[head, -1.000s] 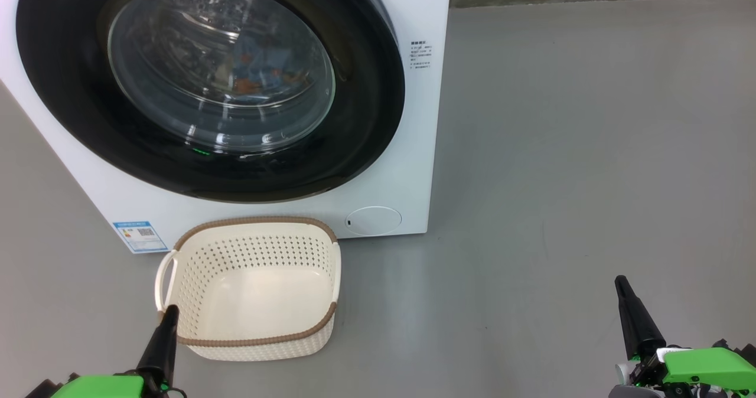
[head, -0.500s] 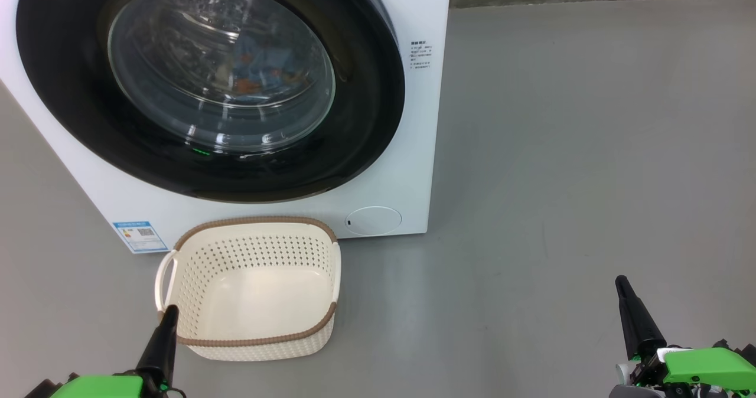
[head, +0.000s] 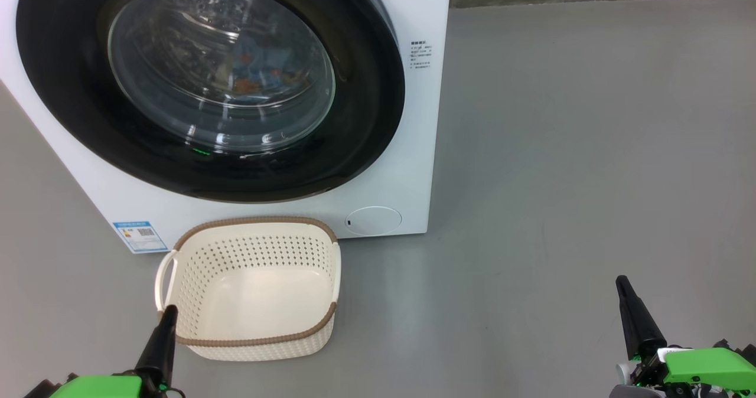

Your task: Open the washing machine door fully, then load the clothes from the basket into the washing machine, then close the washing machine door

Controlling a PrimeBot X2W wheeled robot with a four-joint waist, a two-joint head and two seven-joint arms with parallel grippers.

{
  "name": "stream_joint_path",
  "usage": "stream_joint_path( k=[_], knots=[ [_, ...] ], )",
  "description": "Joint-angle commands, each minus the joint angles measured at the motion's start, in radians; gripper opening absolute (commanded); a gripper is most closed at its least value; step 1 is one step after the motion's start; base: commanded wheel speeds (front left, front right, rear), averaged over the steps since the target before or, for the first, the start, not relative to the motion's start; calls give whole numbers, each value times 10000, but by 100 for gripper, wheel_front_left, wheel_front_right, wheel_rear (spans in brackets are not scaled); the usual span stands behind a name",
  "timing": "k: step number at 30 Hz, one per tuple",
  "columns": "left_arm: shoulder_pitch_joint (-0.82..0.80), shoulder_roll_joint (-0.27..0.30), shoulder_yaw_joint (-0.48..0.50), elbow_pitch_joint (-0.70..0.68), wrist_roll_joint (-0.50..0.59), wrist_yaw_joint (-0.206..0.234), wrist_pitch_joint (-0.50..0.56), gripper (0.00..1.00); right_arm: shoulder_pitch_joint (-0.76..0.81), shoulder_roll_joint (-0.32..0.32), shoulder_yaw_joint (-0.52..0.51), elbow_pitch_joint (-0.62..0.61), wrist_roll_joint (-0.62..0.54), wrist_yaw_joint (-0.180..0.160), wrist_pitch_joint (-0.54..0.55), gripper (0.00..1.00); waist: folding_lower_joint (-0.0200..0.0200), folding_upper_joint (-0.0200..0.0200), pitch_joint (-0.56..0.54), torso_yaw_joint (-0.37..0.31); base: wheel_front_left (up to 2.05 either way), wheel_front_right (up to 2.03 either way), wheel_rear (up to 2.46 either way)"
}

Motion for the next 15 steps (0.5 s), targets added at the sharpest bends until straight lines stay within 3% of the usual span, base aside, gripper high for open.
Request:
stream_joint_path(
  k=[1,15],
  knots=[
    [-419,132,348,-192,0,-100,48,0,-407,-79,208,-248,25,16,63,0,0,-1,0,0,0,0,0],
    [-421,115,373,-191,20,-100,68,0,-408,-73,199,-247,17,16,70,0,0,-1,0,0,0,0,0]
  ],
)
